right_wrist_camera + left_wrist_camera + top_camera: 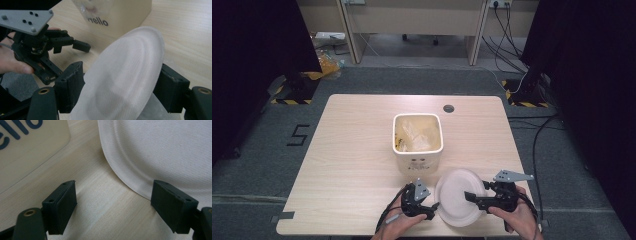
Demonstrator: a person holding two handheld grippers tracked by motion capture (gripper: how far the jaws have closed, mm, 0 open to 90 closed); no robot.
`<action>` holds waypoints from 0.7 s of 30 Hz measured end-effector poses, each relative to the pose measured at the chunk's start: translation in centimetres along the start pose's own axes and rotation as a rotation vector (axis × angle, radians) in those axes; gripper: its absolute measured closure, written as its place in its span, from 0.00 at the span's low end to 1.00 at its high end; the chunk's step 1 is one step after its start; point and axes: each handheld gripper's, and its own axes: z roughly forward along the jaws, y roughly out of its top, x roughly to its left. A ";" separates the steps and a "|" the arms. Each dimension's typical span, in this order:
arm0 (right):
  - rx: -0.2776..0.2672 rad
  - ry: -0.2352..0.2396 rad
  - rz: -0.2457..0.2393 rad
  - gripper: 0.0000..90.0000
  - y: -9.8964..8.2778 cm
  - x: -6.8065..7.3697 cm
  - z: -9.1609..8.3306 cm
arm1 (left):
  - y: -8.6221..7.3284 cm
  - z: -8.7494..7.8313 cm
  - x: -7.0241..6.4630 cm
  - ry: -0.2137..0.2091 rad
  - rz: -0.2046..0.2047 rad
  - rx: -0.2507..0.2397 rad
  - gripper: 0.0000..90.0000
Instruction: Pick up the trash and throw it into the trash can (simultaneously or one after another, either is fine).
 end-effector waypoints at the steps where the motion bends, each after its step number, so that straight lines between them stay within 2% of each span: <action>1: -0.002 -0.002 -0.003 0.33 0.2 0.0 0.1 | 0.0 0.0 0.0 0.000 0.000 0.000 0.22; 6: 0.011 0.016 0.003 0.39 0.3 0.0 1.0 | 0.0 0.0 0.0 0.000 0.000 0.000 0.22; 11: 0.022 0.050 0.031 0.45 0.1 -0.1 1.8 | 0.0 0.0 0.0 0.000 0.000 0.000 0.22; 17: 0.007 0.066 0.057 0.52 0.0 -0.3 1.8 | 0.0 0.0 0.0 0.000 -0.001 0.000 0.22; 21: -0.007 0.065 0.057 0.57 0.0 -0.3 1.3 | 0.0 0.0 0.0 0.000 -0.001 0.000 0.22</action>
